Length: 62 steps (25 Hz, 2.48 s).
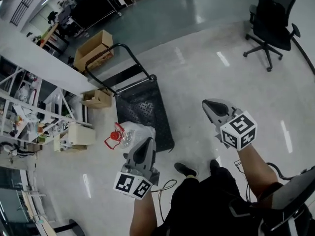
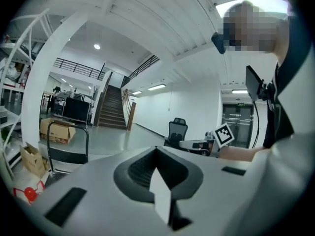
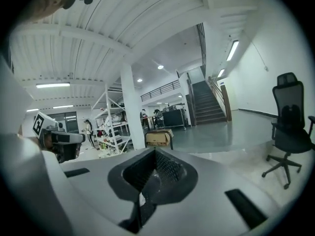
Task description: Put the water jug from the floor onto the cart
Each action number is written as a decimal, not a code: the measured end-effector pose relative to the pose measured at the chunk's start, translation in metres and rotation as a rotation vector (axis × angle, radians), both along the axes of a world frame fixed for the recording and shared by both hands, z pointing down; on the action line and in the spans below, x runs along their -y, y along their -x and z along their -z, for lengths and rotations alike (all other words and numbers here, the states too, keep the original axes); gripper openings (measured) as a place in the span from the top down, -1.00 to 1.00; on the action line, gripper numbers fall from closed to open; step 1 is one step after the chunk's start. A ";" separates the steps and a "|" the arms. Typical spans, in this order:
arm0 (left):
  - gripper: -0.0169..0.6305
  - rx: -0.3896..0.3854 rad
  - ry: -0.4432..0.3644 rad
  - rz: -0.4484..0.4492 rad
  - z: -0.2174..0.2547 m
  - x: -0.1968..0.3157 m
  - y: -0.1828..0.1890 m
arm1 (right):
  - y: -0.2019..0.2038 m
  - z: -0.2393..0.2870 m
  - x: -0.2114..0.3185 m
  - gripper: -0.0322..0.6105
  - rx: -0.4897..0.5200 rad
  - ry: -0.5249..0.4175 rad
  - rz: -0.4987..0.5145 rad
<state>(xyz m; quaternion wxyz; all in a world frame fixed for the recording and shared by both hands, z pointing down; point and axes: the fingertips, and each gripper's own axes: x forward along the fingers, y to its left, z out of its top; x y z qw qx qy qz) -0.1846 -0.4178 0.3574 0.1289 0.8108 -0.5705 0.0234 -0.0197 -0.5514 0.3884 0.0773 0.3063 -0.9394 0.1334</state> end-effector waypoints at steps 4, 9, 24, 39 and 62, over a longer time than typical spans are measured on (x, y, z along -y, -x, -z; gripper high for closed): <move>0.95 0.015 0.009 -0.059 0.010 -0.030 -0.037 | -0.029 0.005 -0.022 0.89 0.031 0.023 -0.034; 0.95 0.063 0.011 -0.115 0.011 -0.073 -0.064 | -0.046 0.018 -0.064 0.89 0.027 -0.010 -0.057; 0.95 -0.043 -0.048 -0.229 -0.009 -0.321 -0.005 | -0.004 0.029 -0.352 0.89 -0.033 -0.013 -0.161; 0.95 -0.031 -0.082 -0.291 0.035 -0.477 -0.107 | -0.107 0.053 -0.525 0.89 -0.011 -0.078 -0.190; 0.95 0.047 -0.089 -0.249 0.058 -0.769 -0.243 | -0.224 0.070 -0.803 0.89 -0.013 -0.137 -0.110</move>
